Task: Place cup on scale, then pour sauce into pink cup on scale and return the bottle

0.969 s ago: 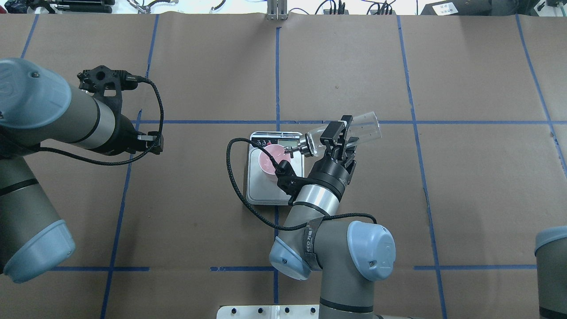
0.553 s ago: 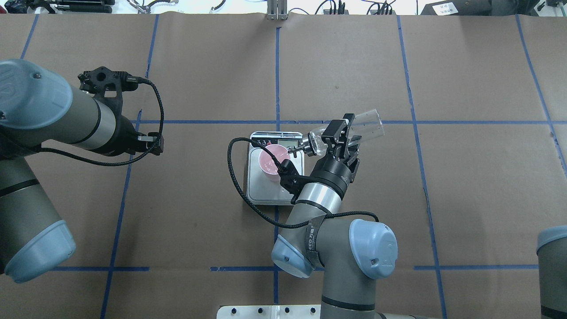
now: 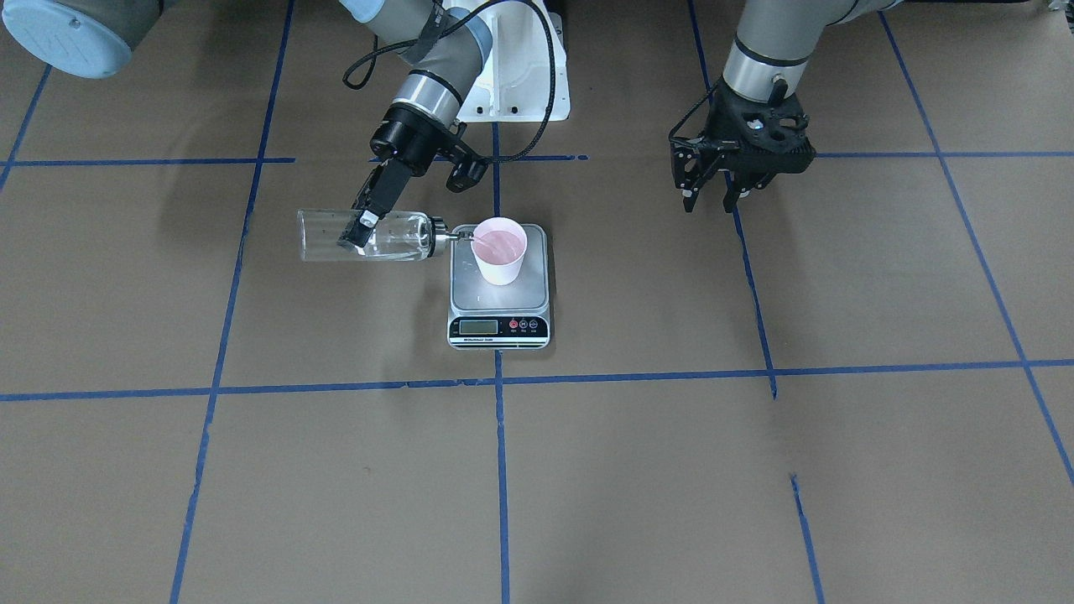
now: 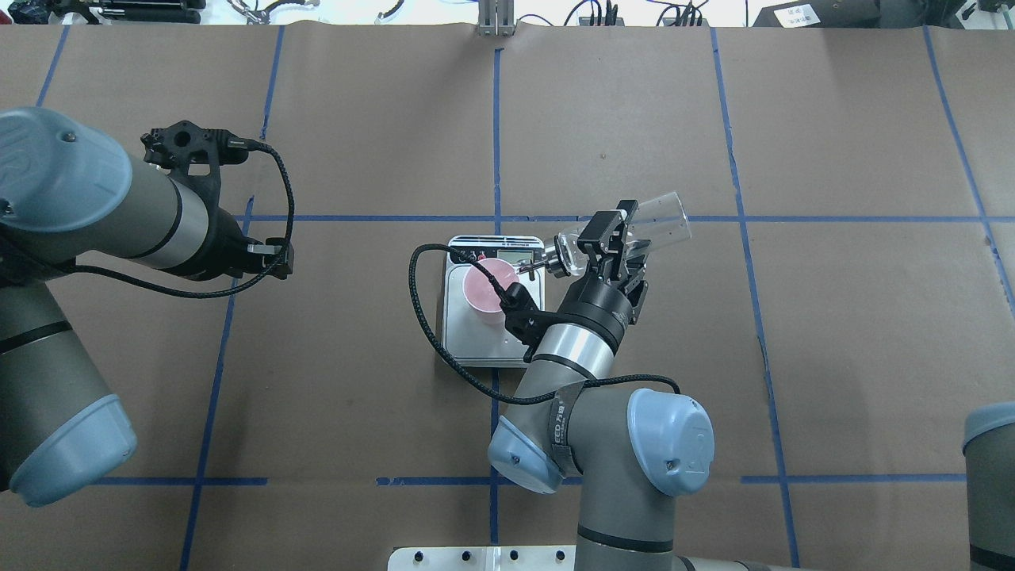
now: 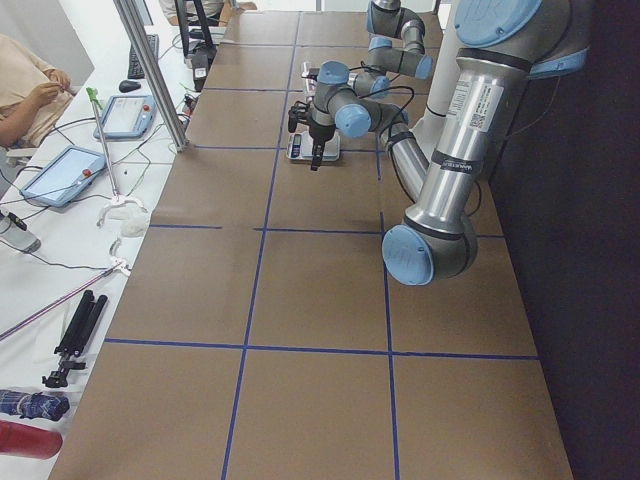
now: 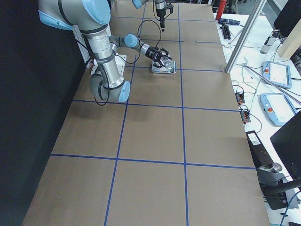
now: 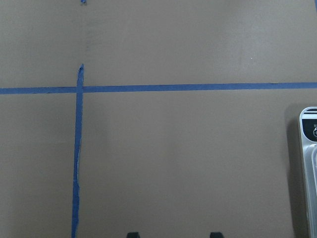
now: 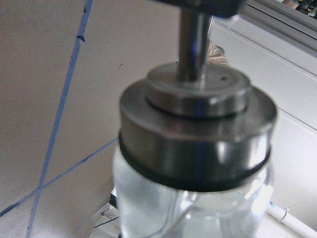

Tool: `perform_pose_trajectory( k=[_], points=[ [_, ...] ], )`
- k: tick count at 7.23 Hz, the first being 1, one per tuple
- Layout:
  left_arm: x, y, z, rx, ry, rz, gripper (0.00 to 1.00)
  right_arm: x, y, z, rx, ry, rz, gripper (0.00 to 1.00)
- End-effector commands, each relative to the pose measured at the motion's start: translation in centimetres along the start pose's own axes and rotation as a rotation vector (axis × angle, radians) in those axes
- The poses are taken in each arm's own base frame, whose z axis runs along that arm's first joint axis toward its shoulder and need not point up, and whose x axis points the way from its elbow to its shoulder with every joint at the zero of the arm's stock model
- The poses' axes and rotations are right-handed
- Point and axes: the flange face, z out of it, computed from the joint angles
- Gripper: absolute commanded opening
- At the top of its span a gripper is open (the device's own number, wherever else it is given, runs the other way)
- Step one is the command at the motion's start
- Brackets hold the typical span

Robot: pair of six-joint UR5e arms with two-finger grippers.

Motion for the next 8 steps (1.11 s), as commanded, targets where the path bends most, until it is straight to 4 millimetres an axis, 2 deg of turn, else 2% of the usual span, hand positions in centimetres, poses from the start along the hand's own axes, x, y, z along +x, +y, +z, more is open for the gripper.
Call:
perform_pose_trajectory(
  k=[1, 2, 8],
  points=[
    [0.1, 0.0, 0.0, 0.002, 0.001, 0.0, 0.58, 0.8, 0.5, -0.3, 0.009, -0.003, 0.021, 0.0],
    [0.1, 0.0, -0.1, 0.002, 0.002, 0.001, 0.58, 1.3, 1.3, -0.3, 0.016, -0.005, 0.04, 0.0],
    [0.1, 0.0, -0.1, 0.002, 0.001, 0.002, 0.58, 1.0, 1.5, -0.2, 0.015, -0.003, 0.037, 0.0]
  ],
)
